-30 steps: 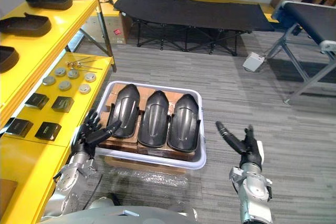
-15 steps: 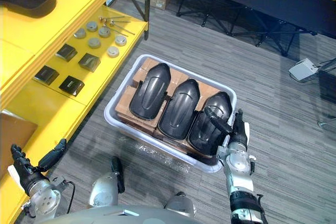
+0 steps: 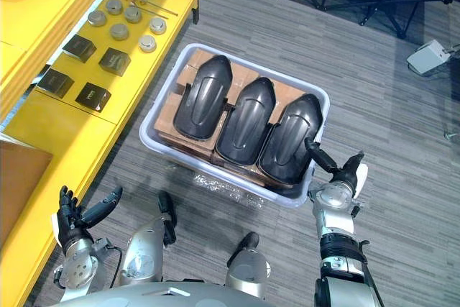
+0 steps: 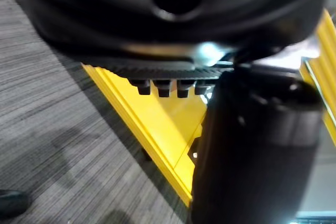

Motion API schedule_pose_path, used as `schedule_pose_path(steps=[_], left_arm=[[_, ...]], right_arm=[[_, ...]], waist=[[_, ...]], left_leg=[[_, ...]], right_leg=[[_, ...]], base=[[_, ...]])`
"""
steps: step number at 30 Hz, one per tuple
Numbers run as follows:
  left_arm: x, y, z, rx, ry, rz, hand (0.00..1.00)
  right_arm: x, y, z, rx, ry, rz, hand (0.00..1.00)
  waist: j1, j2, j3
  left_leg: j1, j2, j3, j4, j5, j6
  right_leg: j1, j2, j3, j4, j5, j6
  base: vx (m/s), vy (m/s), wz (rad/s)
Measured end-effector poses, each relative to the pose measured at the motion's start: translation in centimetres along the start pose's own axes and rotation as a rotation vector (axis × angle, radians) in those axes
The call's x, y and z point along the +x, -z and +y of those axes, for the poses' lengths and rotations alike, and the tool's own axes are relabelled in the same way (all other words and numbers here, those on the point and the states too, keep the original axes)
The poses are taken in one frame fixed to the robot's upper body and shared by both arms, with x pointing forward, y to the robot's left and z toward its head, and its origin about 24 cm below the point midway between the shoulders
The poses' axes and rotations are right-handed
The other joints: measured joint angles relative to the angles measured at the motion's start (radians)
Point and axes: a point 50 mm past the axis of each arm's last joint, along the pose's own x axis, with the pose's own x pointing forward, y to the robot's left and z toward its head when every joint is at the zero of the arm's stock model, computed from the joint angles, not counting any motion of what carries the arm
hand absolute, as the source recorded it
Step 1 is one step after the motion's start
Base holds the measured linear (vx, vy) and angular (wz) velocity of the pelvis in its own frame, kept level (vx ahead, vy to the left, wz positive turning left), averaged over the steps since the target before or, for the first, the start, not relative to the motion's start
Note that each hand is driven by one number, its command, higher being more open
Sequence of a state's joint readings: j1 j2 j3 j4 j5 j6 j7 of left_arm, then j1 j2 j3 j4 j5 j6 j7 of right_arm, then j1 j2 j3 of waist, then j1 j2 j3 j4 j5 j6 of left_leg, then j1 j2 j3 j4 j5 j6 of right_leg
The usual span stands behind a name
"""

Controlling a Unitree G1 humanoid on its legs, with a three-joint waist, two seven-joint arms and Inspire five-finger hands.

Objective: Walk over and take three plastic housings, then place them on the shelf

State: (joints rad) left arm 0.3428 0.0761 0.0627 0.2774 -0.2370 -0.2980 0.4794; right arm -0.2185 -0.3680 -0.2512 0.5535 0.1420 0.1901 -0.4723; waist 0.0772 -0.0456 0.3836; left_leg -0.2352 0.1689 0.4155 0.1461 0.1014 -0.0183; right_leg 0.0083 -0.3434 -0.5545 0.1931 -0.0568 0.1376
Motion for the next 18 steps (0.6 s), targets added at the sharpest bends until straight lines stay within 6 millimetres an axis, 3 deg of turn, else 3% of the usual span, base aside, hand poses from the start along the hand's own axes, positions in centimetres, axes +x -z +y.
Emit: schedule_pose_path(steps=[5,9,18], left_arm=[[-0.1,0.7,-0.3,0.020,0.057,0.026,1.00],[0.3,0.5,-1.1,0.019,0.114,0.009,1.00],[0.2,0.8,-3.1,0.006,0.192,0.029,1.00]], right_arm=[[0.1,0.3,-0.3,-0.010,-0.033,0.021,1.00],[0.5,-0.6,-0.5,-0.025,-0.092,-0.010,1.00],[2.1,-8.6,0.5,-0.110,-0.252,-0.288,1.00]], waist=[[-0.002,-0.001,0.006],[-0.003,0.006,0.030],[-0.015,0.044,0.071]], left_leg=[[0.002,0.012,0.036,-0.009,0.018,0.002],[0.010,0.022,0.052,-0.008,0.017,0.000],[-0.003,0.018,0.062,-0.021,0.031,0.004]], right_leg=[[-0.036,0.004,0.041,0.008,0.006,0.010],[-0.047,0.008,0.064,0.016,0.011,0.018],[-0.092,-0.004,0.077,0.051,0.012,0.020]], base=[[-0.04,-0.008,-0.20],[-0.02,-0.006,-0.16],[-0.02,0.004,-0.03]])
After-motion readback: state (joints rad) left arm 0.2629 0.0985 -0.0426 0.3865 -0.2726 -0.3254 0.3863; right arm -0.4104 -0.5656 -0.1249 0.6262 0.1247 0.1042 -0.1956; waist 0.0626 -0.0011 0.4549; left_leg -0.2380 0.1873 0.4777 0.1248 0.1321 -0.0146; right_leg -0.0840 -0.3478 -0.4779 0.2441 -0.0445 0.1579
